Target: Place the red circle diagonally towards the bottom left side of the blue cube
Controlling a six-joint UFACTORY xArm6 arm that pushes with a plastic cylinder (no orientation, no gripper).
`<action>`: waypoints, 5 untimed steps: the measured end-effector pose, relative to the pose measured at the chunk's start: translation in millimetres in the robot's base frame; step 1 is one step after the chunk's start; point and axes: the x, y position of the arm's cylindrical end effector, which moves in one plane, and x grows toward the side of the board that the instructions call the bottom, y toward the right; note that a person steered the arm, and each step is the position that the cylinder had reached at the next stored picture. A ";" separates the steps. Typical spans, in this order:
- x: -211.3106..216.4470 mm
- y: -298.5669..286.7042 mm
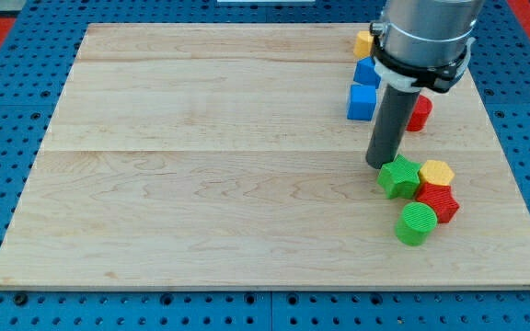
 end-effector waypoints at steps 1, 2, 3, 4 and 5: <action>-17.3 -12.1; -25.6 75.1; -50.2 111.2; -86.2 107.4; -90.6 59.2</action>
